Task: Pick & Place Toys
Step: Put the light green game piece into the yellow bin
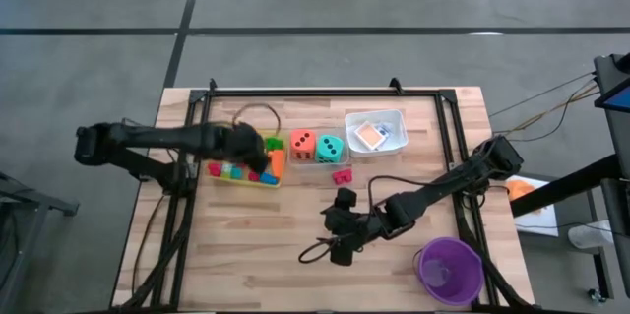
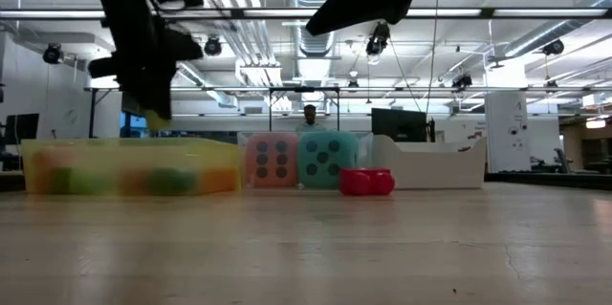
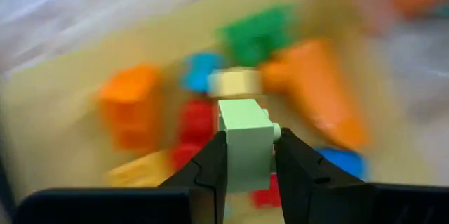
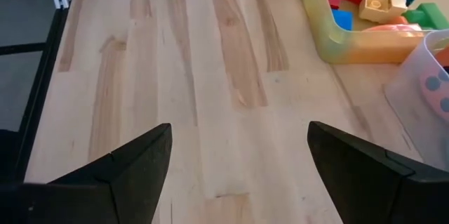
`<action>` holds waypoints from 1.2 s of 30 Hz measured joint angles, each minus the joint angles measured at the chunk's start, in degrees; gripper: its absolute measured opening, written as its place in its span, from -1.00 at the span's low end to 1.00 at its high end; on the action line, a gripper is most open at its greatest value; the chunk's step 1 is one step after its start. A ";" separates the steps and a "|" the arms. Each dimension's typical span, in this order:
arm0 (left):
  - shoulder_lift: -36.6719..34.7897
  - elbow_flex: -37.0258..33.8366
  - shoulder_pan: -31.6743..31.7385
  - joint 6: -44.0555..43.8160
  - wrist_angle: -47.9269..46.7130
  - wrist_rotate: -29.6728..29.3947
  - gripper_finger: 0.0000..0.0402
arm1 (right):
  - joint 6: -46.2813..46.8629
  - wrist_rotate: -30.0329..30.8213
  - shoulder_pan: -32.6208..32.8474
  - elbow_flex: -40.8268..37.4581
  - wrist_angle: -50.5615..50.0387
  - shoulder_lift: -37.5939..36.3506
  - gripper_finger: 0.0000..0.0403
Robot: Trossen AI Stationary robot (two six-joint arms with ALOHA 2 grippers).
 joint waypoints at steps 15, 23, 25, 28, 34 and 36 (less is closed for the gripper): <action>0.71 -9.68 14.60 -2.03 -6.76 3.71 -0.61 | 0.42 -0.01 0.09 0.00 -2.03 -0.07 0.62; 0.82 -12.55 15.85 -1.55 -2.28 5.69 -0.61 | 0.38 0.00 0.07 0.00 -1.87 -0.09 0.62; 0.80 -12.57 16.43 -1.38 -2.20 6.14 -0.61 | 0.37 0.01 0.07 0.00 -1.84 -0.09 0.62; 0.80 -12.59 17.28 -1.22 -2.19 7.21 -0.61 | 0.34 0.01 0.07 0.00 -1.83 -0.09 0.62; 0.82 -12.46 17.55 -0.69 -2.97 8.61 -0.61 | 0.20 0.01 0.07 0.00 -1.88 -0.11 0.62; 0.88 -11.89 17.55 -1.38 -5.01 8.81 -0.61 | 0.20 0.01 0.07 0.00 -1.90 -0.11 0.62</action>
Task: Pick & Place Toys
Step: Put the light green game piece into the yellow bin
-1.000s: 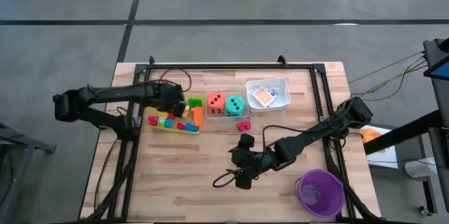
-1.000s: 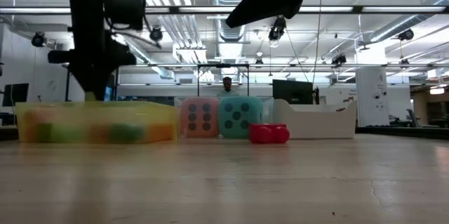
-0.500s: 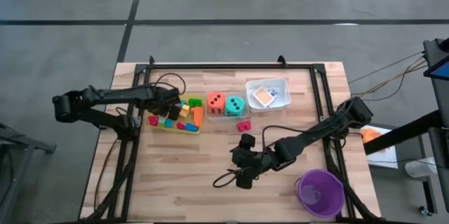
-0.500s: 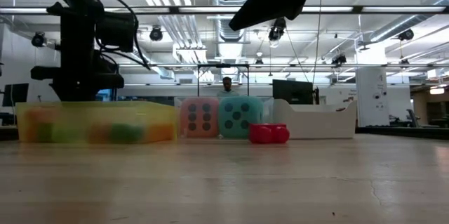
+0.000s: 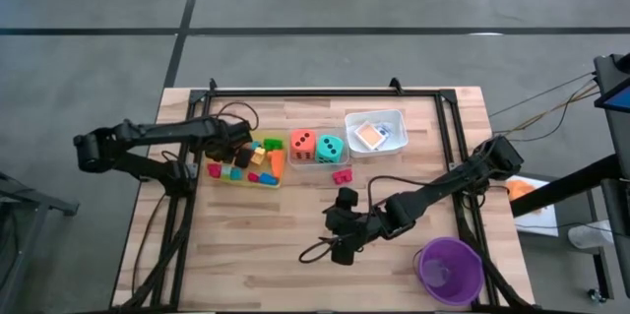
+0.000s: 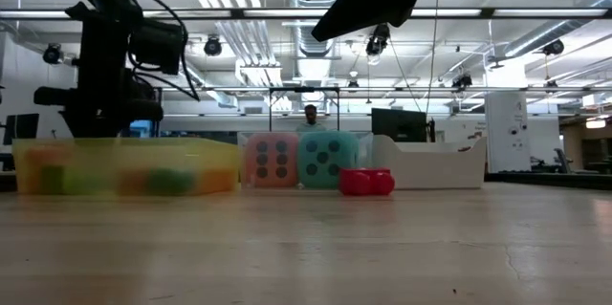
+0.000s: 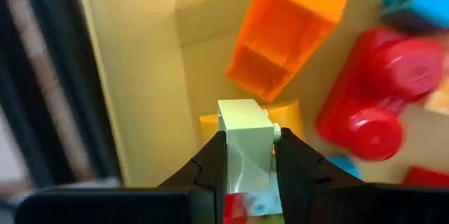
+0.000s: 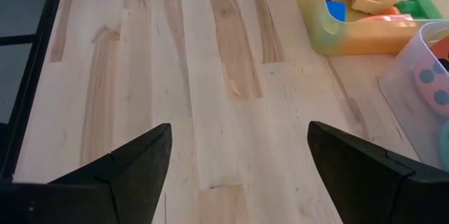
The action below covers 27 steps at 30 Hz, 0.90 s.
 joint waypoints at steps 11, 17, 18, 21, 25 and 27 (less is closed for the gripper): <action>0.10 3.23 0.42 1.52 -3.67 -1.58 -0.61 | -0.29 -0.01 0.00 0.00 -0.09 0.00 0.62; 0.51 3.23 1.33 0.87 -3.41 -3.52 -0.61 | -0.24 0.00 0.02 0.00 -0.09 0.00 0.62; 0.69 3.23 1.39 0.87 -3.45 -3.48 -0.61 | -0.24 -0.02 0.02 0.00 -0.09 0.00 0.62; 1.61 3.23 1.49 0.88 -3.46 -2.52 -0.61 | 0.00 -0.02 0.02 0.00 -0.09 0.00 0.62; 4.18 3.23 1.44 0.93 -3.48 -1.98 -0.61 | 0.02 -0.03 0.02 0.00 -0.09 0.00 0.62; 5.19 3.28 1.44 1.11 -3.41 -1.81 -0.61 | 0.15 -0.04 0.02 0.00 -0.09 0.00 0.62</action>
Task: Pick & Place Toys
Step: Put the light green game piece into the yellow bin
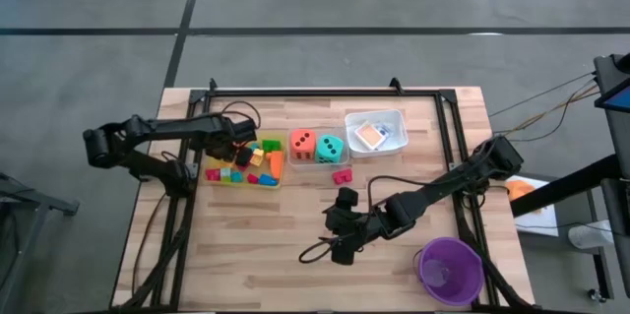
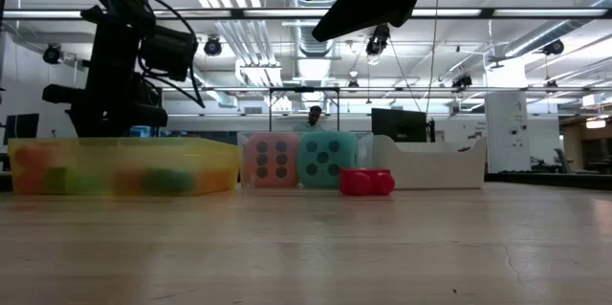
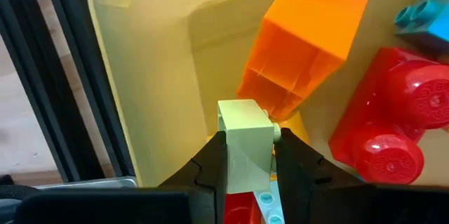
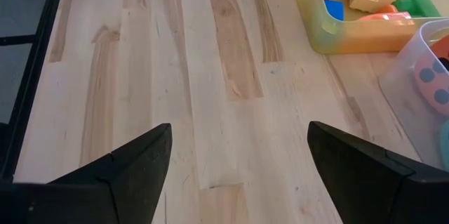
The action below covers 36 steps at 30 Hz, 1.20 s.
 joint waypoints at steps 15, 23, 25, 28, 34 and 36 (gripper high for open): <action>1.05 0.11 -0.18 1.33 -0.02 2.03 -0.61 | 0.02 -0.24 0.00 0.00 -0.40 0.00 0.62; 1.07 0.11 -2.04 0.63 -1.21 1.79 -0.61 | 0.02 -0.50 0.00 0.00 -0.46 0.00 0.62; 1.07 0.11 -2.03 0.70 -1.46 2.48 -0.61 | 0.02 -0.50 0.00 0.00 -0.46 0.00 0.62; 1.07 0.09 -2.01 0.84 -1.66 2.80 -0.61 | 0.02 -0.50 0.00 0.00 -0.46 0.00 0.62; 1.07 0.07 -2.01 1.55 -1.71 3.02 -0.61 | 0.02 -0.48 0.00 0.00 -0.46 0.00 0.62; 1.07 0.07 -2.01 1.71 -1.68 3.02 -0.61 | 0.04 -0.48 0.00 0.00 -0.46 0.00 0.62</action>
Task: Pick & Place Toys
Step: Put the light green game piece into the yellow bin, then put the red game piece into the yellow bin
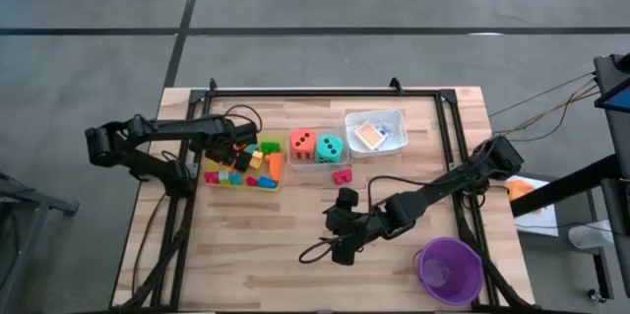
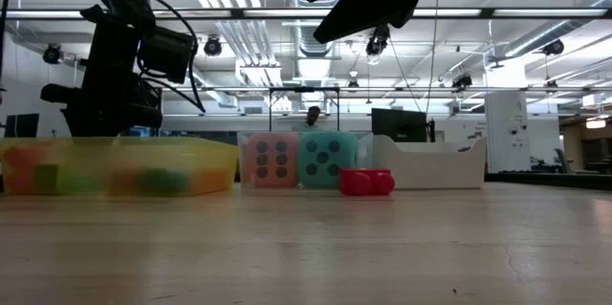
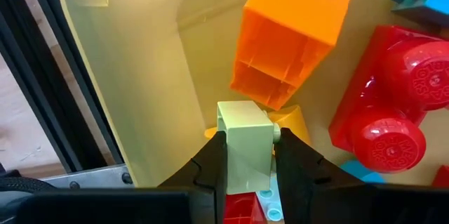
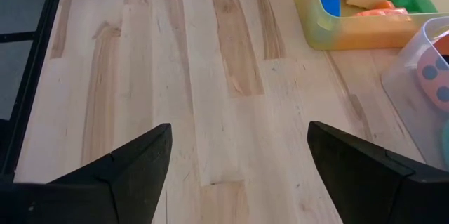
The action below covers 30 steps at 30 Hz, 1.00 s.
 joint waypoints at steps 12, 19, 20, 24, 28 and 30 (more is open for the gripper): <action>0.09 0.09 0.00 3.89 0.39 0.61 0.04 | 0.02 0.00 0.02 0.00 0.00 0.00 0.62; 0.04 1.22 -0.04 4.79 -0.25 0.20 0.39 | 0.01 -0.01 0.02 0.00 -0.52 0.00 0.62; 0.04 1.47 -0.04 4.98 -0.57 0.21 0.42 | 0.00 0.00 0.02 0.00 -0.69 0.00 0.62; 0.02 3.61 -0.02 5.87 -2.95 -0.35 0.52 | 0.01 0.00 0.02 0.00 -0.90 0.00 0.62; -0.90 7.01 -1.48 5.66 -6.55 -2.59 0.55 | -0.01 0.02 0.01 0.00 -0.98 0.00 0.62; -1.93 8.81 -3.00 5.65 -7.79 -2.97 0.55 | -0.01 0.77 -0.01 0.00 -1.47 0.00 0.62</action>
